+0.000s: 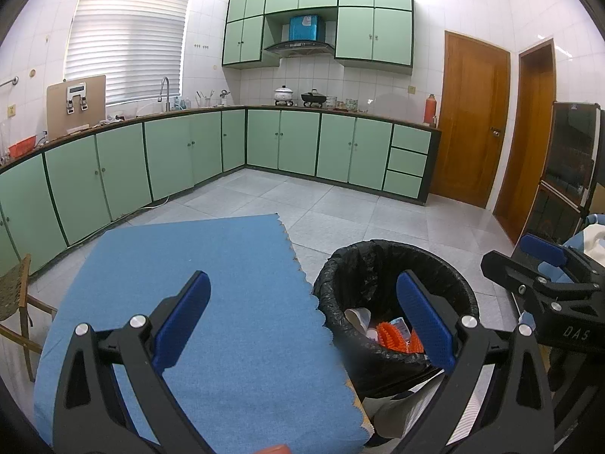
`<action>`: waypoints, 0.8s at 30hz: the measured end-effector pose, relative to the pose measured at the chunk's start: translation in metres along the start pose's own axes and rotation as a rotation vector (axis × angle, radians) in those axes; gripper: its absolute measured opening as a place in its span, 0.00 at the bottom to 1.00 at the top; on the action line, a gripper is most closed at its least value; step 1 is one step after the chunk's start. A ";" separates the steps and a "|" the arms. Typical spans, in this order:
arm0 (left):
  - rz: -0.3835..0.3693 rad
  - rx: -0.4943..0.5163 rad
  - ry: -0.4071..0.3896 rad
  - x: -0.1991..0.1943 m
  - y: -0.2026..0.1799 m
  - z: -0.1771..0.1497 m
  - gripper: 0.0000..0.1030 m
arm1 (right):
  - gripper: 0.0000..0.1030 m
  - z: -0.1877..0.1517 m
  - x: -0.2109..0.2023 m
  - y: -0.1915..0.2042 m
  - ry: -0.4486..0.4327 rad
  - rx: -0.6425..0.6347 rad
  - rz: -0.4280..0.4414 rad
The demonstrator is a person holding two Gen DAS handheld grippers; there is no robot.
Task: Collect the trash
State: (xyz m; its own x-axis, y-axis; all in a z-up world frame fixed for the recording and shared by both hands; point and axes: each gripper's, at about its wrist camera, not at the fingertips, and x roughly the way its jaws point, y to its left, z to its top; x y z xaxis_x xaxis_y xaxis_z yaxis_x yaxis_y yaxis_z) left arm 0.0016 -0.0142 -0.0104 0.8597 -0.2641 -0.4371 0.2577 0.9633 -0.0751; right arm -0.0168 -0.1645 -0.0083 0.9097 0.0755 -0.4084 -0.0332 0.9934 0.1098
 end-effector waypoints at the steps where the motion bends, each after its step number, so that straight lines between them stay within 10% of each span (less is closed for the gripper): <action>1: 0.000 0.000 0.000 0.000 0.000 0.000 0.93 | 0.94 0.000 0.000 0.000 0.000 0.001 0.000; 24: 0.005 -0.002 0.000 -0.001 0.003 -0.001 0.93 | 0.94 0.001 0.001 0.001 0.004 -0.001 0.001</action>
State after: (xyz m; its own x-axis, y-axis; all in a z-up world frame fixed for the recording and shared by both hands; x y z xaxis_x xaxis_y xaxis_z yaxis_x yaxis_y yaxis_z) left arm 0.0013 -0.0109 -0.0111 0.8611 -0.2595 -0.4372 0.2527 0.9646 -0.0748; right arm -0.0156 -0.1634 -0.0076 0.9082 0.0764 -0.4115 -0.0340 0.9934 0.1094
